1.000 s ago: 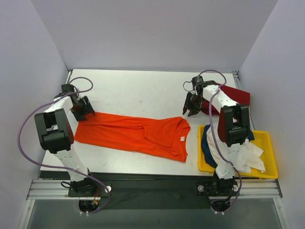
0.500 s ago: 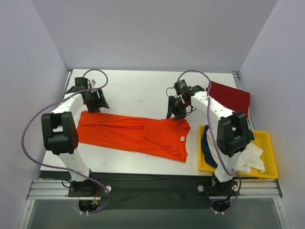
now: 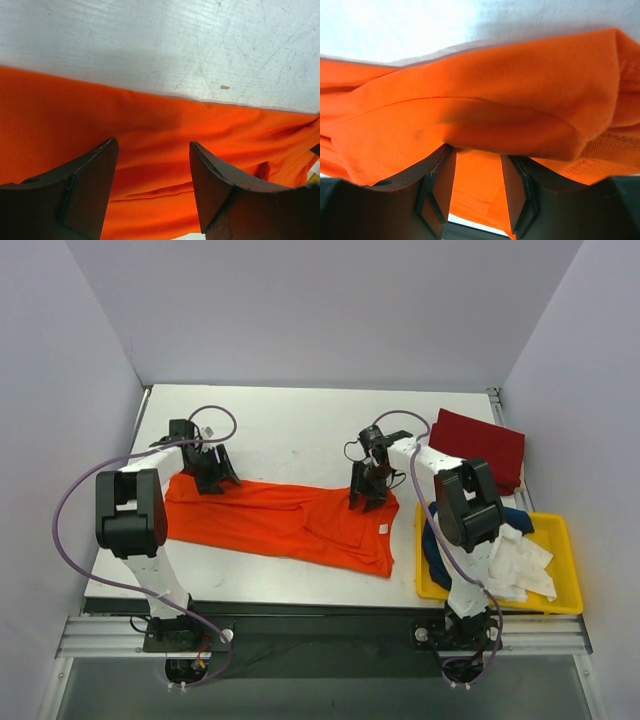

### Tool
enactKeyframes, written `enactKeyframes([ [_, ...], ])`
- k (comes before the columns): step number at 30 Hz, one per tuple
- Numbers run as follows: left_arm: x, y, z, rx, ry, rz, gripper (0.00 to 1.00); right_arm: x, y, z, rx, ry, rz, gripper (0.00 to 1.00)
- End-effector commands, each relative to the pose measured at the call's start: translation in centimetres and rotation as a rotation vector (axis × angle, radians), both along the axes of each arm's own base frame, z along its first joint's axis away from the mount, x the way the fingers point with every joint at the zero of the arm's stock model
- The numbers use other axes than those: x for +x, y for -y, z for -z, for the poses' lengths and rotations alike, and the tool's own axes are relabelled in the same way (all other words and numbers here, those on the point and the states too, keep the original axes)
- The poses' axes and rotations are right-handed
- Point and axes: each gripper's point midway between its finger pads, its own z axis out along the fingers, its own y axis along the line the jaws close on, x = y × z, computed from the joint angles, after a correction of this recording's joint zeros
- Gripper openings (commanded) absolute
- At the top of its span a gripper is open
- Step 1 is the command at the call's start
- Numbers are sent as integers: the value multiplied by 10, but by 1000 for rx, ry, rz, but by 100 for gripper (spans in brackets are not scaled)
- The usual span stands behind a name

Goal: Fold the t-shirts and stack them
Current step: Rotate the tshirt 60 degrees

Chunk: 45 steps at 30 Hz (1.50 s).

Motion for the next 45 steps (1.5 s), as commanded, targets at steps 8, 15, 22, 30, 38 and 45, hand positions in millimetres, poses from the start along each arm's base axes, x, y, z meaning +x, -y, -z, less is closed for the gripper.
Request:
enactKeyframes([
  [8, -15, 9, -15, -58, 26, -4, 70, 50, 30, 27, -200, -29, 126, 42],
  [15, -18, 15, -46, -96, 93, 2, 70, 118, 31, 4, -143, 47, 217, 42],
  [22, -10, 17, -69, -98, 161, 29, 70, 168, 18, -23, 24, 123, 201, 43],
  [30, -40, 18, -26, -101, 52, 43, 70, 148, 12, -84, 76, 221, 109, 43],
  [38, -60, 19, -16, -108, 26, 18, 70, 56, 7, -49, 10, 36, 91, 43],
  [45, -73, 20, -10, -109, 5, 11, 70, 26, 13, -10, -105, -44, 140, 43],
])
